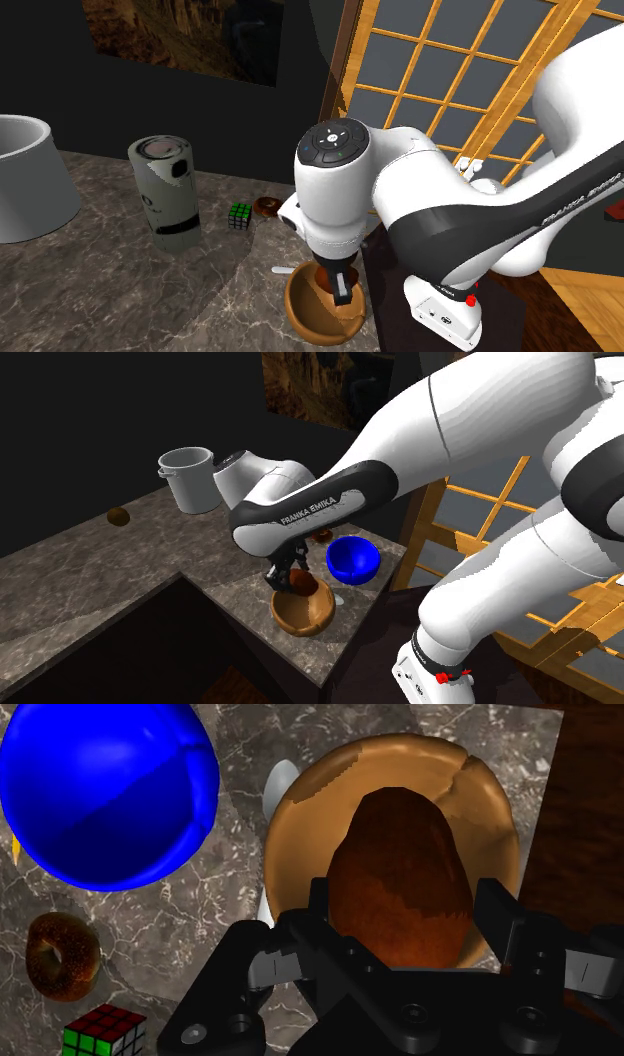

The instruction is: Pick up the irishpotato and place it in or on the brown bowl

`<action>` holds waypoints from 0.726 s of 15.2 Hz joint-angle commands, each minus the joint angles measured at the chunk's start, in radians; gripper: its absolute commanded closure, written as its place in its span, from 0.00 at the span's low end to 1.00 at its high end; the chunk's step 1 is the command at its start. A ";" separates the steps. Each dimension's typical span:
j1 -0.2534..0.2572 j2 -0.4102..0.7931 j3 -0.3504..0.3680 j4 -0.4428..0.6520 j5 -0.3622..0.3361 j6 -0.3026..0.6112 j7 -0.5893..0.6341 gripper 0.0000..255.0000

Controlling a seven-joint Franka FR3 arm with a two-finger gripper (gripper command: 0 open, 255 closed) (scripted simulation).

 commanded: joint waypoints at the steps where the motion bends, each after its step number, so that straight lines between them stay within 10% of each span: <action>1: -0.001 0.017 0.008 -0.018 -0.004 0.033 0.010 1.00; 11: -0.011 0.085 0.030 -0.063 -0.031 0.137 0.046 1.00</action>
